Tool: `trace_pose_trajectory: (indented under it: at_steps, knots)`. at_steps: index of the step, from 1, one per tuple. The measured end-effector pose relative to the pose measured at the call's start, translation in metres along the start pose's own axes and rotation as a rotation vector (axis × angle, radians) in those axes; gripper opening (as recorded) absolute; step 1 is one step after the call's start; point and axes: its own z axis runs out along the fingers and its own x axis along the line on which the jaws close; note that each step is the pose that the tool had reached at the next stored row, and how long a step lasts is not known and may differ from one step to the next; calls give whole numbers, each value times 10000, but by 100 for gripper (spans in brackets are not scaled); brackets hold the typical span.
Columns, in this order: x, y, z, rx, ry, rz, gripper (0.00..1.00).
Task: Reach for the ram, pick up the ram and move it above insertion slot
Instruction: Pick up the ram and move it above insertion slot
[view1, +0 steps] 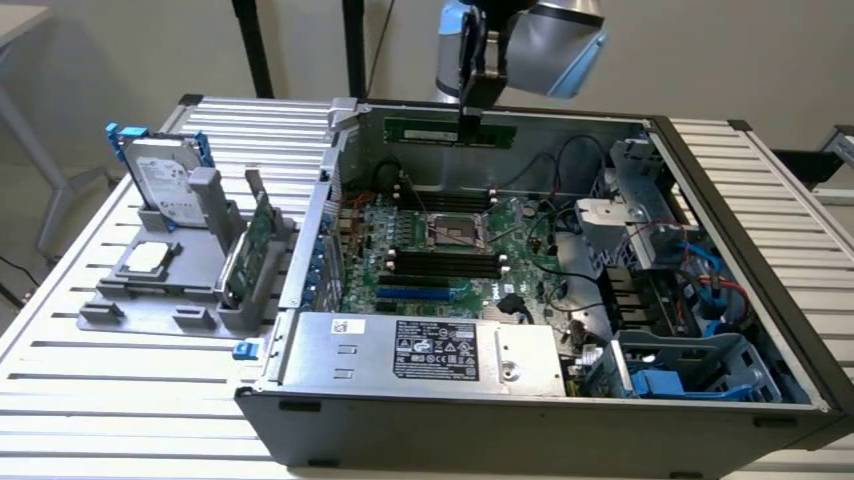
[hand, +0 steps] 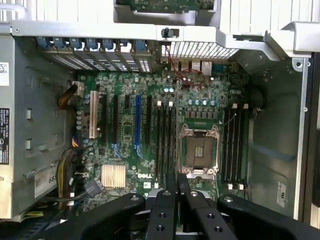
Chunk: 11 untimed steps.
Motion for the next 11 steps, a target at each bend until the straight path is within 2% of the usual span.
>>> trace_pose_trajectory:
  at_steps: [5,11]
  knots:
    - [-180,-81,34,0,5,-2,13]
    - [-202,-101,39,-2,6,0,13]
